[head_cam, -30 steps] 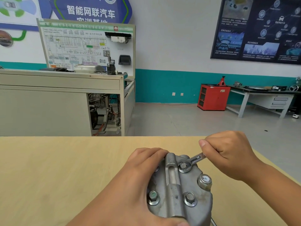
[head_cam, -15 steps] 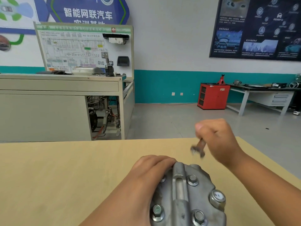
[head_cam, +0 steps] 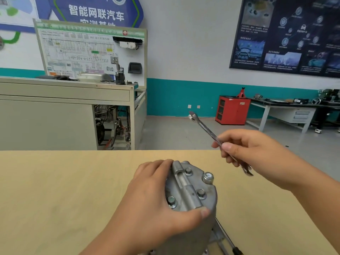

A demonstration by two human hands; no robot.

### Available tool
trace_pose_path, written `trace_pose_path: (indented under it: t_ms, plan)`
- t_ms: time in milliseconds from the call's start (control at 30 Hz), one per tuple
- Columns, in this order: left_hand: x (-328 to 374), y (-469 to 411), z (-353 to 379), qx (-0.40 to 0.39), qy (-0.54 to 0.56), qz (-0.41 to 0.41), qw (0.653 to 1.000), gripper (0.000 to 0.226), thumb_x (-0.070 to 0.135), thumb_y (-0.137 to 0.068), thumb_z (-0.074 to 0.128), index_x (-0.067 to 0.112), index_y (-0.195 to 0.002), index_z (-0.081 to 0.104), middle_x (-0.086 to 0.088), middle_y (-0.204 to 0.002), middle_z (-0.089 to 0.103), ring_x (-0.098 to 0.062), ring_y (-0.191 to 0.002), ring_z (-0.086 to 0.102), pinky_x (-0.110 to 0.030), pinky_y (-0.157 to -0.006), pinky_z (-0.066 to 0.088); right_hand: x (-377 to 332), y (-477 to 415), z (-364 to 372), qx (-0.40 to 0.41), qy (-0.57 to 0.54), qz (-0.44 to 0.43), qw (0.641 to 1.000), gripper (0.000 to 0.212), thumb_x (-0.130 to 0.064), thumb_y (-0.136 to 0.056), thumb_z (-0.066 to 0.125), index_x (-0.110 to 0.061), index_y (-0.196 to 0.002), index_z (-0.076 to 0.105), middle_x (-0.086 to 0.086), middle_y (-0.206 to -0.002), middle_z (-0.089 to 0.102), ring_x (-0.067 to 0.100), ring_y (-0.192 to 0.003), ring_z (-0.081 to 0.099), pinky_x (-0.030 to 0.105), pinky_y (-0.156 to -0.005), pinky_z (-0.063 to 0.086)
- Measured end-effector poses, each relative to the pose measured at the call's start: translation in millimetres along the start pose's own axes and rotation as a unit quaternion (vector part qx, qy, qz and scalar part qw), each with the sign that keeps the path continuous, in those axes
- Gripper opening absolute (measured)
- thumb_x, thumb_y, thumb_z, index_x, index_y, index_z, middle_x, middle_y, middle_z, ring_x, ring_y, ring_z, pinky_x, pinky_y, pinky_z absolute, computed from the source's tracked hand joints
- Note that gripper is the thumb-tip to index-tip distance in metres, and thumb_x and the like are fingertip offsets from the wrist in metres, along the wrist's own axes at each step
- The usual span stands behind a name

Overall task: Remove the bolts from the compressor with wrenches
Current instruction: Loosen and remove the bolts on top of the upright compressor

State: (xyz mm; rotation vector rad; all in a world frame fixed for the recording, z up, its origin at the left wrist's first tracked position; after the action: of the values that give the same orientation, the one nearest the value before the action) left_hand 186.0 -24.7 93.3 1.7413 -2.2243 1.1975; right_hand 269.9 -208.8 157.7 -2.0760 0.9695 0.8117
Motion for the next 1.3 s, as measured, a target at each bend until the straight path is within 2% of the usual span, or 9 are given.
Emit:
trace_pose_path:
  t_ms: [167, 267, 433, 533, 667, 800, 933, 1033, 1300]
  plan:
    - [5.3, 1.2, -14.1, -0.028, -0.001, 0.006, 1.0, 0.105, 0.082, -0.037, 0.055, 0.037, -0.131, 0.042, 0.044, -0.109, 0.032, 0.015, -0.107, 0.028, 0.008, -0.087, 0.018, -17.6, 27.4, -1.8, -0.044, -0.269, 0.064, 0.96, 0.029, -0.005, -0.072, 0.063, -0.022, -0.097, 0.067, 0.005, -0.067, 0.061, 0.014, -0.051, 0.057, 0.019, -0.043, 0.045]
    - [6.5, -3.9, -19.3, -0.066, 0.016, 0.009, 0.998, 0.089, 0.079, -0.035, 0.058, 0.045, -0.117, 0.044, 0.041, -0.104, 0.037, 0.018, -0.11, 0.027, 0.006, -0.082, 0.025, -20.9, 35.7, -6.5, -0.025, -0.413, 0.102, 0.904, 0.019, -0.004, -0.072, 0.056, -0.012, -0.074, 0.073, 0.008, -0.064, 0.058, 0.012, -0.049, 0.057, 0.019, -0.043, 0.05]
    - [2.7, -12.1, -16.5, -0.092, 0.057, -0.031, 0.994, 0.082, 0.078, -0.038, 0.062, 0.051, -0.114, 0.045, 0.032, -0.11, 0.047, 0.009, -0.108, 0.043, -0.005, -0.082, 0.037, -29.0, 35.0, -5.8, 0.003, -0.536, 0.095, 0.839, 0.031, -0.001, -0.071, 0.044, -0.003, -0.075, 0.074, 0.008, -0.066, 0.061, 0.016, -0.058, 0.063, 0.021, -0.052, 0.055]
    - [-3.5, -15.1, -11.4, -0.097, 0.044, -0.061, 0.992, 0.113, 0.08, -0.039, 0.056, 0.031, -0.139, 0.038, 0.018, -0.124, 0.043, -0.002, -0.119, 0.039, -0.02, -0.095, 0.035, -36.4, 29.3, 1.4, 0.026, -0.524, 0.063, 0.849, 0.022, -0.002, -0.07, 0.054, -0.006, -0.088, 0.066, 0.004, -0.068, 0.064, 0.013, -0.064, 0.066, 0.019, -0.062, 0.056]
    - [-3.6, -16.2, -9.5, -0.099, 0.033, -0.068, 0.992, 0.115, 0.08, -0.039, 0.05, 0.028, -0.14, 0.037, 0.016, -0.121, 0.041, -0.006, -0.121, 0.037, -0.024, -0.096, 0.034, -36.7, 23.8, 3.3, 0.118, -0.358, 0.023, 0.926, 0.013, -0.022, -0.086, 0.057, -0.011, -0.085, 0.062, -0.005, -0.057, 0.053, 0.006, -0.055, 0.053, 0.017, -0.055, 0.048]
    - [-0.4, -11.6, -9.7, -0.095, 0.033, -0.063, 0.993, 0.112, 0.079, -0.038, 0.049, 0.03, -0.139, 0.037, 0.018, -0.118, 0.04, -0.002, -0.116, 0.033, -0.022, -0.093, 0.032, -42.8, 25.2, 1.4, 0.158, -0.191, -0.02, 0.969, 0.041, -0.03, -0.101, 0.035, -0.013, -0.076, 0.064, -0.004, -0.058, 0.043, 0.009, -0.052, 0.042, 0.024, -0.053, 0.04]
    - [2.8, -2.6, -10.3, -0.087, 0.017, -0.029, 0.996, 0.109, 0.081, -0.04, 0.048, 0.034, -0.137, 0.035, 0.027, -0.112, 0.036, 0.006, -0.108, 0.026, -0.011, -0.084, 0.028, -50.4, 35.0, 11.8, 0.099, -0.127, -0.076, 0.984, 0.039, -0.033, -0.099, 0.034, -0.012, -0.076, 0.059, -0.01, -0.058, 0.057, 0.005, -0.056, 0.055, 0.024, -0.06, 0.053]
    - [4.8, -0.4, -11.0, -0.084, 0.013, -0.023, 0.996, 0.108, 0.082, -0.04, 0.047, 0.036, -0.137, 0.033, 0.03, -0.11, 0.034, 0.009, -0.105, 0.024, -0.008, -0.081, 0.03, -55.5, 42.9, 19.8, 0.099, -0.089, -0.133, 0.982, 0.033, -0.037, -0.091, 0.037, -0.014, -0.078, 0.057, -0.002, -0.068, 0.067, 0.013, -0.062, 0.062, 0.022, -0.057, 0.053]
    - [5.5, -0.1, -10.3, -0.074, 0.019, -0.019, 0.997, 0.106, 0.082, -0.04, 0.048, 0.038, -0.135, 0.034, 0.039, -0.106, 0.03, 0.008, -0.108, 0.027, -0.005, -0.082, 0.029, -42.8, 47.1, 30.2, 0.12, -0.179, -0.177, 0.96, 0.017, -0.029, -0.084, 0.048, -0.015, -0.084, 0.056, 0.0, -0.068, 0.068, 0.019, -0.068, 0.069, 0.024, -0.054, 0.056]
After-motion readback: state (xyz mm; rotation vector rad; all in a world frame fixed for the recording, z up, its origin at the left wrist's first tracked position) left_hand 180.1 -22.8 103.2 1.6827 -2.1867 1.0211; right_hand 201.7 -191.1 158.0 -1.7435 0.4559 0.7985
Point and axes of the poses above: each hand's wrist, its own y-axis away from the middle knuckle, its own z-axis out of the palm, x = y × z, the point moved 4 cm from there along -y, towards the middle knuckle
